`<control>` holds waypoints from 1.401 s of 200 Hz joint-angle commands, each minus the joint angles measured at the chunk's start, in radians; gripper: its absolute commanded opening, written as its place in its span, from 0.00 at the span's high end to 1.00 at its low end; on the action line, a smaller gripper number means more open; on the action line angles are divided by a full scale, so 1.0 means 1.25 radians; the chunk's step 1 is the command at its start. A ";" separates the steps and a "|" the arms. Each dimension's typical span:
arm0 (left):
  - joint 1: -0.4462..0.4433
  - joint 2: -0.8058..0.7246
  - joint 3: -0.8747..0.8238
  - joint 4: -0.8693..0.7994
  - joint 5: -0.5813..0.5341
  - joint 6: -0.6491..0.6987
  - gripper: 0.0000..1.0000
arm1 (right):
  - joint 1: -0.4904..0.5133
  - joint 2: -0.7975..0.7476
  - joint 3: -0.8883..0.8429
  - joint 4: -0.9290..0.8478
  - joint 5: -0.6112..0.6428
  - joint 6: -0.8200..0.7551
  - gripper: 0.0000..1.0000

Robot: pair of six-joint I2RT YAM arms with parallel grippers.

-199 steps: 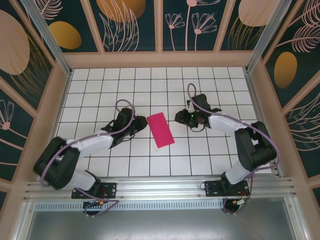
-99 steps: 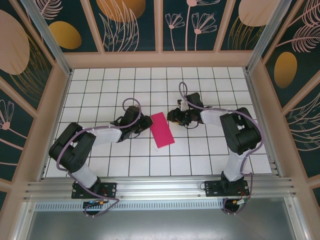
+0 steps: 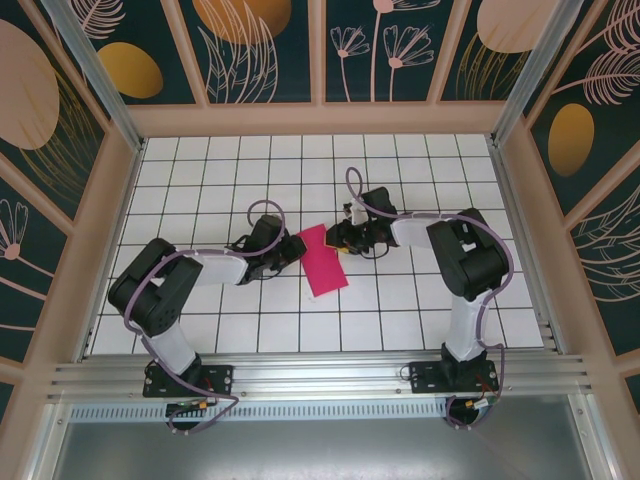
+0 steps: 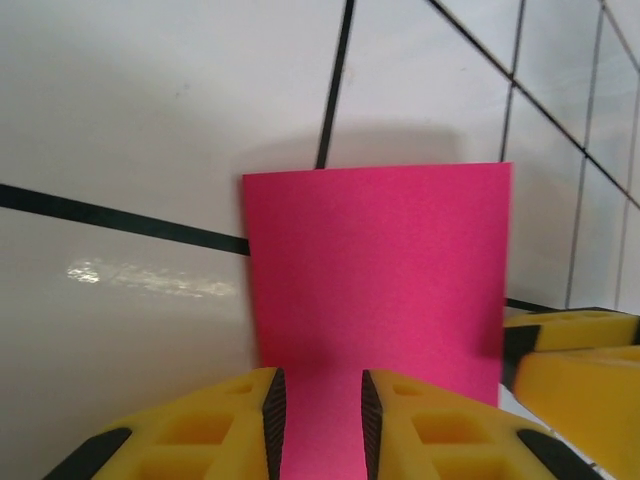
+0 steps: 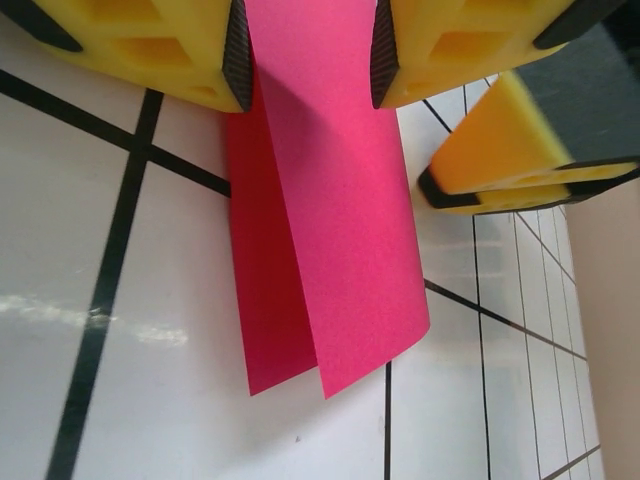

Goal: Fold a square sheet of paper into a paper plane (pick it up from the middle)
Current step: Third fold the triangle at the center of the table.

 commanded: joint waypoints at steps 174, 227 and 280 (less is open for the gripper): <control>-0.011 -0.122 -0.010 -0.010 0.016 0.177 0.59 | 0.033 -0.140 -0.186 0.159 0.108 0.179 0.92; -0.139 -0.246 -0.083 -0.097 -0.122 0.454 0.48 | 0.035 -0.137 -0.150 0.093 0.111 0.181 0.92; -0.303 -0.247 -0.100 -0.080 -0.211 0.534 0.44 | 0.037 -0.121 -0.123 0.063 0.109 0.175 0.91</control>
